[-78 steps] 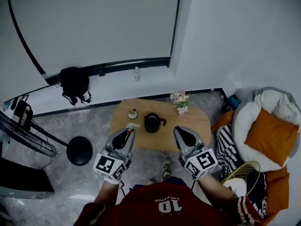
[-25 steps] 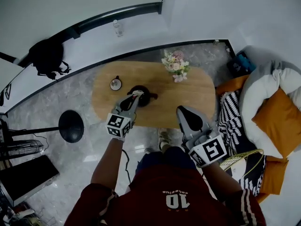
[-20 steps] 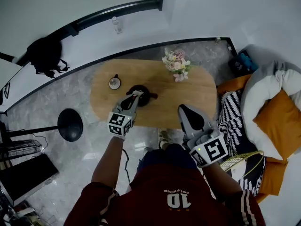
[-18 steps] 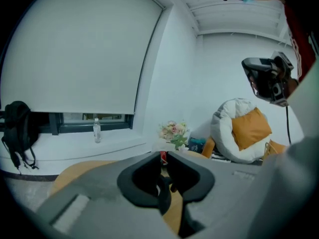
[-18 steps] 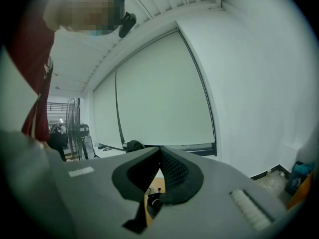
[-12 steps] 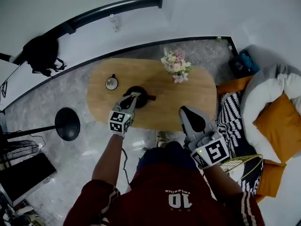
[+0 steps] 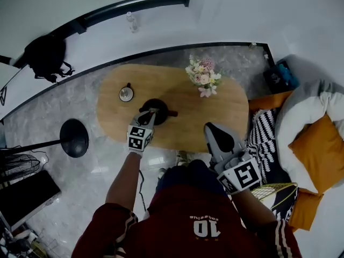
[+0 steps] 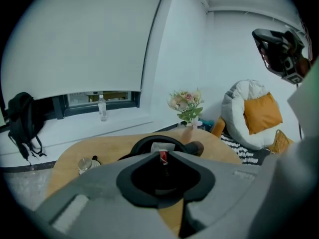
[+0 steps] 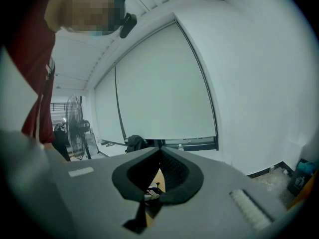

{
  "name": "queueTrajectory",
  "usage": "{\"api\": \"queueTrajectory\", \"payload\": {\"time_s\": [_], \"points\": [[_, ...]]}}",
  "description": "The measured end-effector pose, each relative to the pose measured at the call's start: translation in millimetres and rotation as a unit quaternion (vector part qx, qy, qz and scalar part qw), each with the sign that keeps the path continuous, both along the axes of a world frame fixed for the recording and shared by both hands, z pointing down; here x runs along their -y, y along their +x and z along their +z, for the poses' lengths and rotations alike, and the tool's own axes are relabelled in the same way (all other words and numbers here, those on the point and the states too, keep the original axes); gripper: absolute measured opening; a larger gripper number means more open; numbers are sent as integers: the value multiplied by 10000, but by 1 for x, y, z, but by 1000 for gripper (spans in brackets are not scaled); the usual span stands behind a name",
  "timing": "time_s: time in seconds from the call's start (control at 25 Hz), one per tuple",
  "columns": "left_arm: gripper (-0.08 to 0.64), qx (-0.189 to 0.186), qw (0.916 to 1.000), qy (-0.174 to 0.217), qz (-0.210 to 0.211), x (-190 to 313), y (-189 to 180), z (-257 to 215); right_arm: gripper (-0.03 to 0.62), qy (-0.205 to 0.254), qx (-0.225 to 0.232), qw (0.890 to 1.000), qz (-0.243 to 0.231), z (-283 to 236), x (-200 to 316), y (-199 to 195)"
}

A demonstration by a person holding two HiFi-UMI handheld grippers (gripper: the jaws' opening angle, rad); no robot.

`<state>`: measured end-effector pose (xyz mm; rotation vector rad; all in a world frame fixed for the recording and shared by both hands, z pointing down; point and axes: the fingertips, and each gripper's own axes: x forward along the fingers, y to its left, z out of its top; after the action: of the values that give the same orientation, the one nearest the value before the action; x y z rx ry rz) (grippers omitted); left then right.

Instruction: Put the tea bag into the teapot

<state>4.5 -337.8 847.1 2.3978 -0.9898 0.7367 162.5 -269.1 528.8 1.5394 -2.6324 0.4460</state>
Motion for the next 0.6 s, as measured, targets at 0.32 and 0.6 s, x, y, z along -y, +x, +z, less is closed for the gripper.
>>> {"api": "queueTrajectory", "payload": {"time_s": [0.32, 0.6], "points": [[180, 46, 9999, 160, 4, -3, 6, -13, 2, 3, -3, 9999, -102, -5, -2, -4], [190, -26, 9994, 351, 17, -6, 1, -47, 2, 61, -64, 9999, -123, -22, -14, -4]]}}
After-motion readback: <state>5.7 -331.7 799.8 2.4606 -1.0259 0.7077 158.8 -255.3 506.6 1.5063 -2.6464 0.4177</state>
